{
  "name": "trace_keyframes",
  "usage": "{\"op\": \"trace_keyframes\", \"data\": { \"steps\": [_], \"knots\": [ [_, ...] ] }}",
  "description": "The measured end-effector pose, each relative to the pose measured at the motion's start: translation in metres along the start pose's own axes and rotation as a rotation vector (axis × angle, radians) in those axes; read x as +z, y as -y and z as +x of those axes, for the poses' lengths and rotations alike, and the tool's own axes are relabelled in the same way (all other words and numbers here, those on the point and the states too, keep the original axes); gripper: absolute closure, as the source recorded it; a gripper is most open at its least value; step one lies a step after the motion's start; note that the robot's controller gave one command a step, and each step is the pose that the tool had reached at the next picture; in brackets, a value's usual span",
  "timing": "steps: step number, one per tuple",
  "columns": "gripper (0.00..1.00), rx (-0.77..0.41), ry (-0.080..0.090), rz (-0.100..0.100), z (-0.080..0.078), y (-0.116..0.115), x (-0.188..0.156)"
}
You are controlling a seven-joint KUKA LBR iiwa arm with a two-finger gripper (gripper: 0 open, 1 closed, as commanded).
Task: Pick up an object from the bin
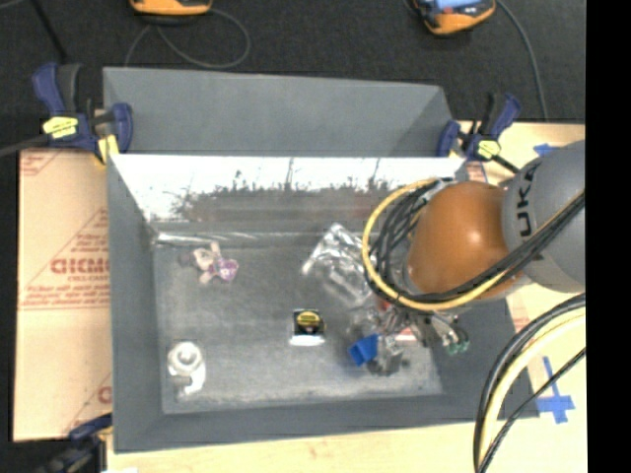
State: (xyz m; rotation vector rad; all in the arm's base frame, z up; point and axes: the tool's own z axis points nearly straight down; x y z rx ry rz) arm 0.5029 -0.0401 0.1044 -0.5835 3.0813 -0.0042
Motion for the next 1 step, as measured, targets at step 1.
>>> {"op": "trace_keyframes", "data": {
  "steps": [1],
  "knots": [
    [1.00, 0.002, -0.001, 0.000, -0.0009, 0.0017, -0.0188]
  ]
}}
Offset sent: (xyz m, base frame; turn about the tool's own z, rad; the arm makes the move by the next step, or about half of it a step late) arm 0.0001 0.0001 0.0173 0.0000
